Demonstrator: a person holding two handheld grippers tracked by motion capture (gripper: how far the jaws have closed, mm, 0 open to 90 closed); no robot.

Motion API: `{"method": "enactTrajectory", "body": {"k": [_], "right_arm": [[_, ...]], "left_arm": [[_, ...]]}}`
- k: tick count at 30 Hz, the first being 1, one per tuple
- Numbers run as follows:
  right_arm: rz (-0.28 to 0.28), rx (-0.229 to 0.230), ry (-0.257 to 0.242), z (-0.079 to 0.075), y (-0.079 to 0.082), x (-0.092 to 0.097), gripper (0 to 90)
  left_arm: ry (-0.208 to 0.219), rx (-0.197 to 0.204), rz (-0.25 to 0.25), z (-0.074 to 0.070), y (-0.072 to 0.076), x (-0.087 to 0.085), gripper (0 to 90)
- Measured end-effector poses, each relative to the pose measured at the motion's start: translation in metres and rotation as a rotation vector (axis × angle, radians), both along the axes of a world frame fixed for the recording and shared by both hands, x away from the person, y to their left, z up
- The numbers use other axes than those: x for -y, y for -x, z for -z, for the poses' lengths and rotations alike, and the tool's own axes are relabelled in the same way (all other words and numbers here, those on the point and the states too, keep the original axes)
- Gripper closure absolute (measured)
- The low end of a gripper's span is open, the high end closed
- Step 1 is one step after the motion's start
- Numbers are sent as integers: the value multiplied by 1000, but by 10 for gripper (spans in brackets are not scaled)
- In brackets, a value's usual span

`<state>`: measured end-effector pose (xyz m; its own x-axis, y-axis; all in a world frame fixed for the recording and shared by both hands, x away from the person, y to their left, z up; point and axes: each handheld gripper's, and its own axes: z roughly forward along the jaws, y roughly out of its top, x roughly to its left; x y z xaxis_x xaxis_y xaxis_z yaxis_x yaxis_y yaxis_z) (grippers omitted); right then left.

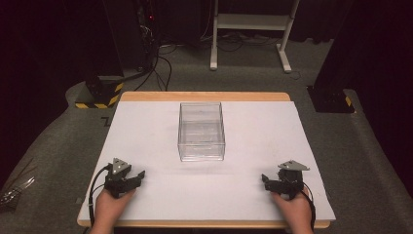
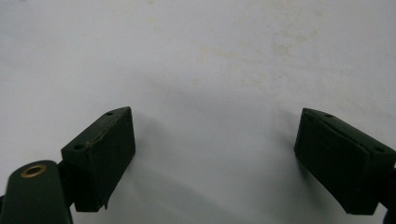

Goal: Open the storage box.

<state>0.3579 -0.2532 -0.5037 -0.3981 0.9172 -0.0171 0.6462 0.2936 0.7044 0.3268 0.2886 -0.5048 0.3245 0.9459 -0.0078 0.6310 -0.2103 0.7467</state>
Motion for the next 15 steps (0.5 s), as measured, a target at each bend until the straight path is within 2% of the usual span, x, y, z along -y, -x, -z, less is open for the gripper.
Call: {"method": "enactTrajectory", "body": {"k": [2,7,11,13,15], "right_arm": [[1,1,0,0,0,0,122],[2,4,0,0,1,0,122],[1,4,0,0,0,0,122],[1,4,0,0,1,0,122],[1,3,0,0,0,0,122]], "left_arm": [[18,-2,8,-1,-1,2,396],[-6,23,58,-8,-1,16,412],[3,40,86,-13,0,27,416],[32,46,107,-16,1,32,417],[43,58,127,-21,3,37,421]]}}
